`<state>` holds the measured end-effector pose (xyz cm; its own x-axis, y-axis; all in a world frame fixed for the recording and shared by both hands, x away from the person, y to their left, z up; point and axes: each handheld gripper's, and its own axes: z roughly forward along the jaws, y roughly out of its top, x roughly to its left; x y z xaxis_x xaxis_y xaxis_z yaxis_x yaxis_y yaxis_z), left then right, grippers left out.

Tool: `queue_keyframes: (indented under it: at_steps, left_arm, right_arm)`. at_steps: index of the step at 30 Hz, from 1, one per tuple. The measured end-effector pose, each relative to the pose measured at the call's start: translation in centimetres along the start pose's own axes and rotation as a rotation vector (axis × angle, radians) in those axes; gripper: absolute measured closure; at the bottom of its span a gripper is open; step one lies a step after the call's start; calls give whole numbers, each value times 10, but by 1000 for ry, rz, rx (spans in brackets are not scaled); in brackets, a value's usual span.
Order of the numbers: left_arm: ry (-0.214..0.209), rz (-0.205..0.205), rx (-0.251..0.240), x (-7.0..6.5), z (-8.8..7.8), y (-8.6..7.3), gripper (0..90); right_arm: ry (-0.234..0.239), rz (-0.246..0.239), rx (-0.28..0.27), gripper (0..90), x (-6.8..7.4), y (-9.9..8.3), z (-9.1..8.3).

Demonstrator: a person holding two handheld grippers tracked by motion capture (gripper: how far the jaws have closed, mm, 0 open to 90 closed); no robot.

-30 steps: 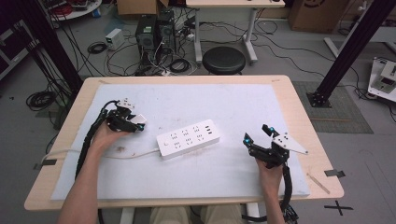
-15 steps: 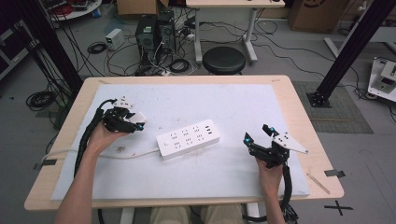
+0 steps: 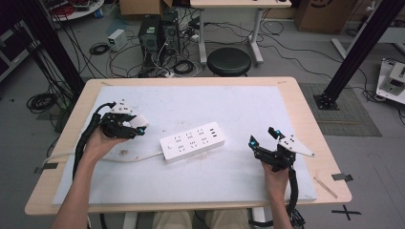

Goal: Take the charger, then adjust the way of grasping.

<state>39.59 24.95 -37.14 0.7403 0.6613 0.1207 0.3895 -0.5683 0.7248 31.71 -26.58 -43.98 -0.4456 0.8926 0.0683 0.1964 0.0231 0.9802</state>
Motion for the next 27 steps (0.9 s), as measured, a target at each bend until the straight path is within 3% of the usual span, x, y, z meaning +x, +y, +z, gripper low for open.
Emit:
queue_keyframes:
  at_steps: [11, 20, 27]
  left_arm:
    - [-10, 52, -38, -22, -7, 12, 424]
    - [-19, 80, -69, -39, -7, 12, 424]
    - [-14, 122, -88, -53, -4, 13, 424]
  right_arm:
    - [6, 4, -17, 186, -1, 0, -2]
    - [9, 14, -34, 187, -1, 0, -4]
    - [-19, 13, -48, 186, 1, 2, -5]
